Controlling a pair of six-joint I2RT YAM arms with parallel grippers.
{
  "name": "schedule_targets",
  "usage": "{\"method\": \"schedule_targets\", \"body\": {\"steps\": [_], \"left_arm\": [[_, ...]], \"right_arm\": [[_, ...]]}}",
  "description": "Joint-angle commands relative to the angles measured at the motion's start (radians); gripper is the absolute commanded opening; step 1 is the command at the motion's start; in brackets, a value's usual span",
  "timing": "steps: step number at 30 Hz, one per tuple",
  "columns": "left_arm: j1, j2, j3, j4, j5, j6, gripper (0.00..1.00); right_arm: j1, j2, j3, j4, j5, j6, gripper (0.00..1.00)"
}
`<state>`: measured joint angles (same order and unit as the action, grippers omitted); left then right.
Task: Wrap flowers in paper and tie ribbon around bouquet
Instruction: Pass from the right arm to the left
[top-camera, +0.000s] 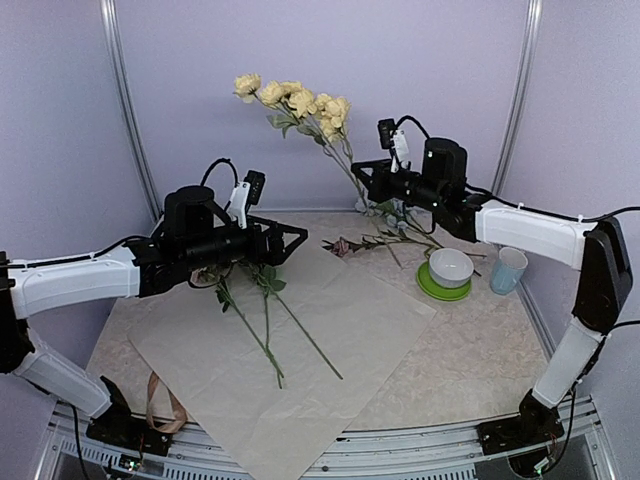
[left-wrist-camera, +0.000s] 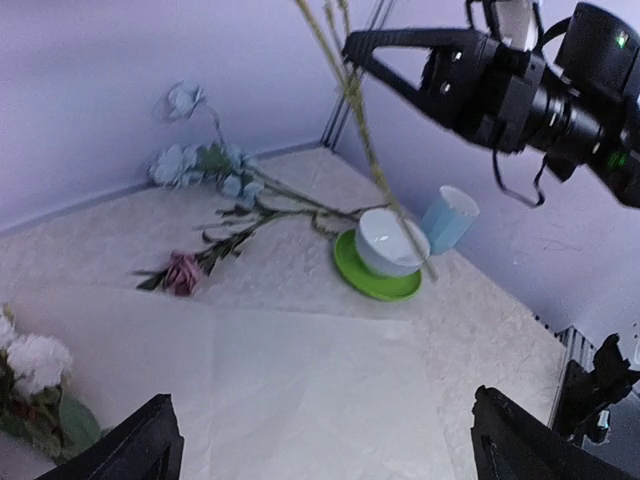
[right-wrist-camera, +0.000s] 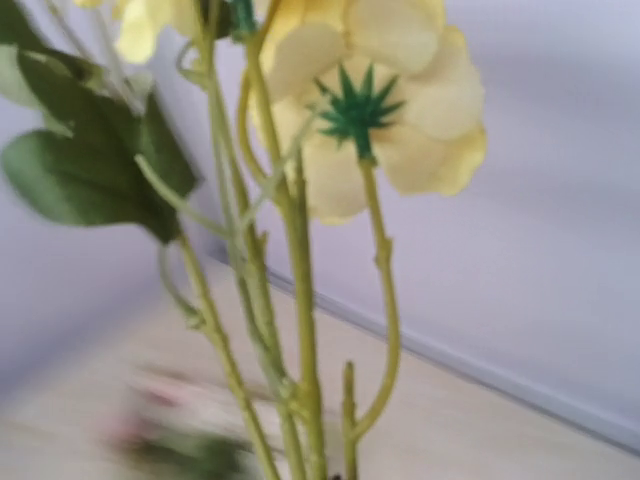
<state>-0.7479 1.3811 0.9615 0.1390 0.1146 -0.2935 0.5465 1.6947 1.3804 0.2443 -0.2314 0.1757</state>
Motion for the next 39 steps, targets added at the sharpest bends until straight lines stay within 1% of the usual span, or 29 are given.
{"method": "schedule_targets", "body": {"steps": [1,4,6,9,10,13,14,15,17,18,19,22,24,25,27,28,30,31,33,36,39], "left_arm": [[0.002,-0.008,-0.022,0.262,0.141,0.021,0.99],[0.001,-0.008,-0.035,0.314,0.163,0.018,0.99],[0.001,-0.013,-0.048,0.346,0.173,0.011,0.98],[-0.001,-0.020,-0.064,0.373,0.160,0.003,0.95],[-0.001,-0.021,-0.065,0.377,0.150,0.004,0.93],[0.000,-0.027,-0.069,0.390,0.145,0.005,0.83],[0.000,-0.029,-0.070,0.394,0.141,0.004,0.75],[0.000,-0.032,-0.070,0.396,0.134,0.003,0.61],[0.001,-0.040,-0.075,0.398,0.114,-0.006,0.23],[0.001,-0.046,-0.081,0.401,0.106,-0.013,0.06],[0.001,-0.052,-0.088,0.402,0.101,-0.022,0.00],[0.002,-0.069,-0.106,0.377,0.086,-0.058,0.00],[0.003,-0.075,-0.110,0.322,0.065,-0.106,0.00],[0.005,-0.073,-0.109,0.284,0.056,-0.148,0.00],[0.022,-0.066,-0.107,0.187,0.045,-0.225,0.00],[0.036,-0.056,-0.104,0.125,0.035,-0.269,0.00],[0.078,-0.023,-0.102,-0.003,0.052,-0.365,0.00],[0.107,-0.004,-0.110,-0.040,0.092,-0.395,0.00],[0.126,0.021,-0.143,-0.061,0.143,-0.430,0.00],[0.126,0.054,-0.179,-0.076,0.142,-0.437,0.00],[0.128,0.099,-0.175,-0.100,0.155,-0.431,0.00]], "right_arm": [[0.130,-0.004,-0.043,0.406,-0.136,0.380,0.00],[0.214,0.028,-0.026,0.492,-0.144,0.438,0.00],[0.253,0.050,-0.003,0.501,-0.148,0.443,0.00],[0.293,0.080,0.024,0.514,-0.163,0.462,0.00],[0.303,0.088,0.030,0.513,-0.165,0.466,0.00],[0.324,0.109,0.043,0.509,-0.177,0.476,0.00],[0.330,0.111,0.043,0.506,-0.181,0.477,0.00],[0.335,0.114,0.042,0.505,-0.183,0.478,0.00],[0.339,0.114,0.039,0.495,-0.187,0.476,0.00],[0.340,0.112,0.036,0.492,-0.189,0.475,0.00],[0.341,0.109,0.032,0.487,-0.187,0.471,0.00],[0.340,0.093,0.020,0.460,-0.178,0.447,0.00],[0.335,0.087,0.030,0.399,-0.173,0.416,0.00],[0.330,0.081,0.035,0.356,-0.160,0.401,0.03],[0.316,0.059,0.025,0.271,-0.120,0.363,0.34],[0.307,0.045,0.017,0.236,-0.095,0.343,0.44],[0.296,0.019,0.009,0.152,-0.006,0.294,0.52],[0.291,0.007,0.009,0.109,0.031,0.257,0.54],[0.283,-0.014,0.009,0.047,0.087,0.196,0.56],[0.279,-0.030,0.003,-0.008,0.146,0.138,0.57],[0.274,-0.020,0.012,-0.064,0.177,0.099,0.59]]}}
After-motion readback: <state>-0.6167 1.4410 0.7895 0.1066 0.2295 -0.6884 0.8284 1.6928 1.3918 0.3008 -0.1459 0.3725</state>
